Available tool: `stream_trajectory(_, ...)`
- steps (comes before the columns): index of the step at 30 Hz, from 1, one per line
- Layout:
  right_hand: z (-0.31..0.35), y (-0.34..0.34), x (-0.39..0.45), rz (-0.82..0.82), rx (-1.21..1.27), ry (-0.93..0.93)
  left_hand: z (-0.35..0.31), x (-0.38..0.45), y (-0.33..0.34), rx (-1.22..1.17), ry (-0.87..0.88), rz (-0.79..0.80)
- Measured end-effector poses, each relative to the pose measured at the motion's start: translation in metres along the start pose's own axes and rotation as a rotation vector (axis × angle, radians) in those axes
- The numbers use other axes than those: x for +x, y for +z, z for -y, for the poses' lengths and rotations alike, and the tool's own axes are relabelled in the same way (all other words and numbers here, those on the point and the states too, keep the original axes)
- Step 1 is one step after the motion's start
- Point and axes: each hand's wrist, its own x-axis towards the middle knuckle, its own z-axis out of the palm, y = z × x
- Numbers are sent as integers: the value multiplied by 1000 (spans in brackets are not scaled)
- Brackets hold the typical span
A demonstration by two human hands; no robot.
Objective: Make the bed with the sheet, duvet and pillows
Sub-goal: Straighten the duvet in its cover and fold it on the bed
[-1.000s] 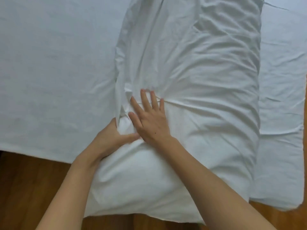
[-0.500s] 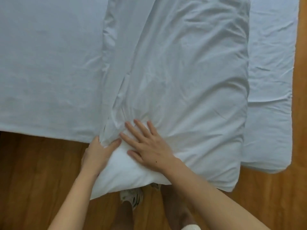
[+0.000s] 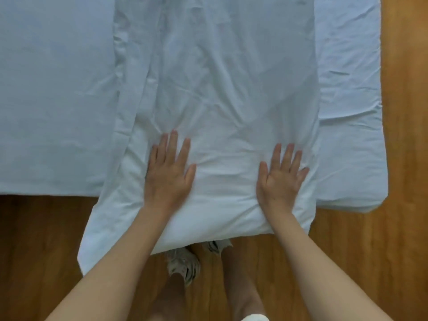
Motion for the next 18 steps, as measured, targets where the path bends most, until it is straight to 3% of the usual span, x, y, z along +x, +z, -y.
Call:
stream_trajectory(3,-4,-4,-30,99,-9,83,18,-36,-7,-11,-92,71)
stream_trajectory(9,-11,-51,-66,456,-75,-42,25,-80,-52,3,-244,480)
stream_trajectory(15,-15,-113,-116,743,-100,-248,-1,-96,-128,-54,-151,797)
stream_trajectory(18,-16,-146,-169,856,-22,-188,-24,-128,-166,-134,-85,891)
